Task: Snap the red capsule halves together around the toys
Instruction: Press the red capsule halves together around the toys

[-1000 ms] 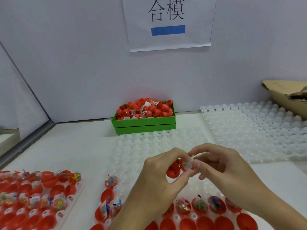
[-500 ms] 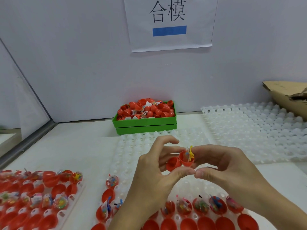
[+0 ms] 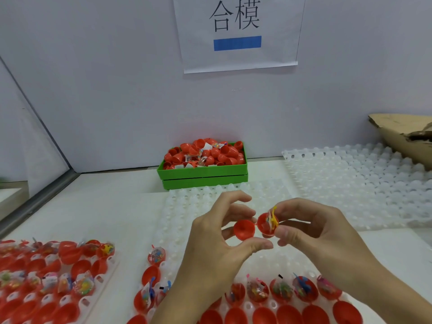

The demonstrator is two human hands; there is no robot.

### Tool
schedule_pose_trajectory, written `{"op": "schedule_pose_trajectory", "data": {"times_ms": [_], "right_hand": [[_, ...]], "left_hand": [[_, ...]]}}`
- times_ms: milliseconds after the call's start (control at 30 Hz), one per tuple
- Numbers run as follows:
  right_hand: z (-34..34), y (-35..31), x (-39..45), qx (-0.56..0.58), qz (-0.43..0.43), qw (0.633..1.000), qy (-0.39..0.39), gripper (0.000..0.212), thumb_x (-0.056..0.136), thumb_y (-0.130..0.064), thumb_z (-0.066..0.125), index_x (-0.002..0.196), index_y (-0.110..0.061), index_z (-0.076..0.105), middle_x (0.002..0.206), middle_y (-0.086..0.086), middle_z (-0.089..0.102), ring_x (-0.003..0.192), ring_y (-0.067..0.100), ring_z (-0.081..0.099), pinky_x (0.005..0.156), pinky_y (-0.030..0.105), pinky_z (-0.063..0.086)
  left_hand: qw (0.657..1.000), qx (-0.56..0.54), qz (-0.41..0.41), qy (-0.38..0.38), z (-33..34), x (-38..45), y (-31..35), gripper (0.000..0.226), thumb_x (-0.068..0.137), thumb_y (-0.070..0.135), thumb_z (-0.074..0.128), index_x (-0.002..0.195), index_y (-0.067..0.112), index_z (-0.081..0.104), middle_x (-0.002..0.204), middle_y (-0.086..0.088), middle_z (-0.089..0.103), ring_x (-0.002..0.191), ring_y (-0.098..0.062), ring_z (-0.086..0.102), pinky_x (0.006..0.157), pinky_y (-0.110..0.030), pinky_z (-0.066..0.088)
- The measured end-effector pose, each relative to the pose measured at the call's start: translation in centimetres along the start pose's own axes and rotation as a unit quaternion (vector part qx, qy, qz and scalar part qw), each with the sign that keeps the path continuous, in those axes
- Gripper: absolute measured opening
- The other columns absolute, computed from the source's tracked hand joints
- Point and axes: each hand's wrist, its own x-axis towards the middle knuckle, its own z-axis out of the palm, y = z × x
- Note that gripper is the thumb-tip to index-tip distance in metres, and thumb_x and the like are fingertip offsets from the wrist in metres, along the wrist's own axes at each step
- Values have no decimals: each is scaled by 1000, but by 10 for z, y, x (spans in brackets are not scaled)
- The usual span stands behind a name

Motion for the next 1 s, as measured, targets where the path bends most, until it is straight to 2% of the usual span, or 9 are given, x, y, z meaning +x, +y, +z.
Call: {"op": "schedule_pose_trajectory", "data": {"times_ms": [100, 233, 333, 400, 533, 633, 700, 900, 1000], "right_hand": [[1, 0, 0, 7, 0, 1000, 6, 20, 68, -19, 73, 86, -27, 75, 84, 1, 76, 67, 11, 71, 61, 18, 53], [0, -1, -1, -7, -9, 1000, -4, 20, 66, -25, 75, 86, -25, 75, 85, 7, 73, 71, 15, 69, 61, 21, 53], [0, 0, -1, -27, -25, 999, 3, 17, 68, -23, 76, 85, -27, 74, 83, 5, 72, 75, 19, 69, 61, 21, 53], [0, 1, -2, -39, -36, 999, 5, 19, 70, -22, 77, 88, -29, 74, 82, 4, 71, 75, 19, 68, 62, 20, 54], [1, 4, -3, -66, -71, 995, -10, 36, 80, -7, 75, 102, -35, 70, 82, 5, 66, 76, 17, 66, 66, 22, 54], [2, 4, -3, -93, -101, 990, -14, 21, 80, -22, 70, 98, -32, 73, 87, 3, 69, 82, 20, 66, 66, 23, 53], [2, 5, -3, -112, -114, 987, -11, 19, 80, -26, 67, 96, -34, 75, 91, 1, 70, 84, 21, 66, 65, 22, 53], [-2, 5, -3, -212, -154, 965, -18, 23, 85, -22, 65, 101, -34, 75, 93, -7, 68, 86, 19, 67, 66, 26, 55], [-4, 5, -3, -222, -169, 960, -14, 23, 86, -15, 72, 100, -32, 75, 90, -6, 68, 85, 19, 68, 67, 29, 55]], "left_hand": [[998, -59, -6, 27, -2, 2, 2, 61, 53, 29, 92, 102, 43, 59, 93, 4, 71, 91, -18, 70, 80, -22, 56], [994, -100, -10, 32, -2, 3, 1, 61, 48, 21, 95, 97, 39, 63, 97, 3, 70, 96, -17, 69, 81, -25, 57], [997, -75, -7, 24, -1, 1, -1, 53, 52, 18, 95, 94, 34, 67, 97, 7, 72, 99, -15, 69, 85, -28, 59], [998, -61, -3, 25, 1, 0, 0, 47, 53, 27, 92, 94, 33, 70, 96, 11, 72, 101, -13, 69, 84, -25, 58], [998, -50, 5, 30, 2, -1, 2, 40, 57, 35, 86, 94, 34, 72, 95, 13, 72, 100, -11, 68, 81, -17, 56], [998, -51, 8, 31, 2, -1, 3, 38, 58, 35, 86, 93, 34, 72, 94, 12, 72, 101, -12, 67, 81, -17, 56], [998, -56, 9, 33, 2, -1, 4, 36, 58, 35, 85, 92, 34, 72, 95, 12, 71, 101, -12, 67, 81, -18, 57], [999, -35, 17, 35, 6, -3, 5, 35, 62, 33, 85, 94, 35, 72, 92, 17, 71, 97, -7, 67, 78, -14, 56], [999, -41, -2, 21, 8, -3, 1, 38, 63, 22, 91, 93, 34, 72, 92, 14, 71, 96, -10, 68, 78, -17, 57]]}}
